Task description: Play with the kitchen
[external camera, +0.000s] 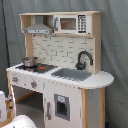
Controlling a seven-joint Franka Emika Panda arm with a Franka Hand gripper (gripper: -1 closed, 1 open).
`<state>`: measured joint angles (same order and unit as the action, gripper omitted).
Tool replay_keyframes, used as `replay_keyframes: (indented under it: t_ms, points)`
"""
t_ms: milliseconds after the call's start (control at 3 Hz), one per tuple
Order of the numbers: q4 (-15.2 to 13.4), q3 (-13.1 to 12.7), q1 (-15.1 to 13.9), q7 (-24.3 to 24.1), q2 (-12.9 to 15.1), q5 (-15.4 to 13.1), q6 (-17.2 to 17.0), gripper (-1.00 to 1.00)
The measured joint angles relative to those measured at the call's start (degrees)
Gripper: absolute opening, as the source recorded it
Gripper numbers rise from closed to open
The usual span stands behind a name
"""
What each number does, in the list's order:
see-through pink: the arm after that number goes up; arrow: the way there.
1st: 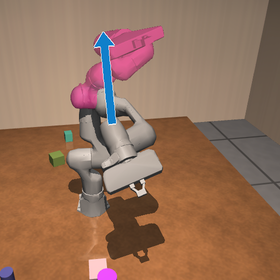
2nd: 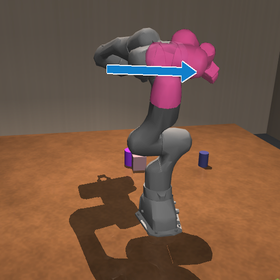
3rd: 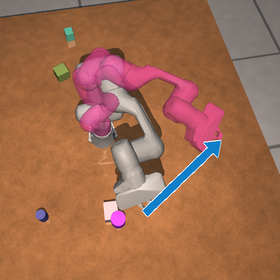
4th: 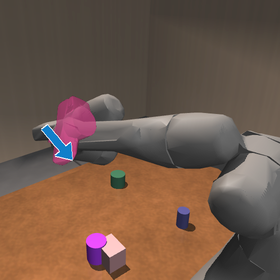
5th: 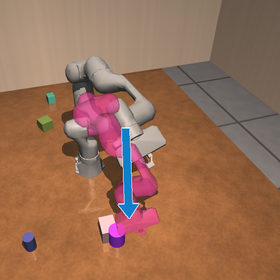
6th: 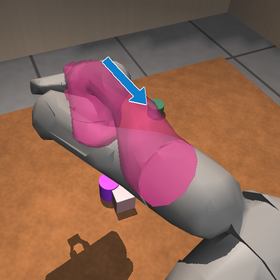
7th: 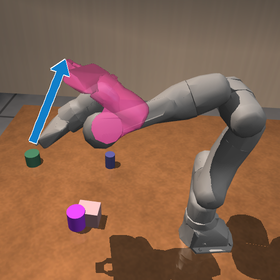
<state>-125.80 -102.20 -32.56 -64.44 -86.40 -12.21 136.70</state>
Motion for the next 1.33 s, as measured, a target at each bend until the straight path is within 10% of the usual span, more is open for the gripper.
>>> replay_keyframes:
  t_ms: [333, 1333]
  points:
    - [0.0, -0.3, 0.0, -0.3, 0.0, 0.0, -0.2, 1.0]
    - [8.5, 5.3, 2.3, 5.6, 0.9, -8.4, -8.3, 1.0]
